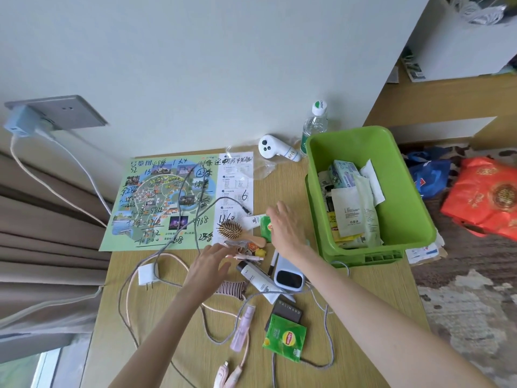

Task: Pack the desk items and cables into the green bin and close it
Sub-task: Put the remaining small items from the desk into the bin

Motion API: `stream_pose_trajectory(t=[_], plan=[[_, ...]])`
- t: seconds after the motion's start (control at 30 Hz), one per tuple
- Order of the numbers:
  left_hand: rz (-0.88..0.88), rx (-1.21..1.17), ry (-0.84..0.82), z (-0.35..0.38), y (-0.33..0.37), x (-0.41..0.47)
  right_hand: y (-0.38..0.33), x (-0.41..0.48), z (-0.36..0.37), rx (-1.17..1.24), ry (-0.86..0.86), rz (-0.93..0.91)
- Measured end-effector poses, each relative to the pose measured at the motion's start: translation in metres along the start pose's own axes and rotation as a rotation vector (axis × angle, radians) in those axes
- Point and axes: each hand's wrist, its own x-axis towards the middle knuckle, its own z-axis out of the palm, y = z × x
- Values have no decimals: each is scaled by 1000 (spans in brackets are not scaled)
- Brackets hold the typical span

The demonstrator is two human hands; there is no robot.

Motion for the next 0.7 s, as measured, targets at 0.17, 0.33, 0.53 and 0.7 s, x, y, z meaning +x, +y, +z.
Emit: stream_pose_trajectory(t=[0.17, 0.33, 0.53, 0.7], plan=[[-11, -108, 18, -2, 2, 2, 7, -4, -12, 416, 13, 229], [-23, -331, 18, -13, 4, -6, 9, -9, -31, 717, 22, 286], [-14, -474, -193, -23, 5, -34, 3, -22, -39, 1136, -106, 402], [-5, -363, -337, -14, 3, -47, 5, -36, -32, 1199, -194, 542]])
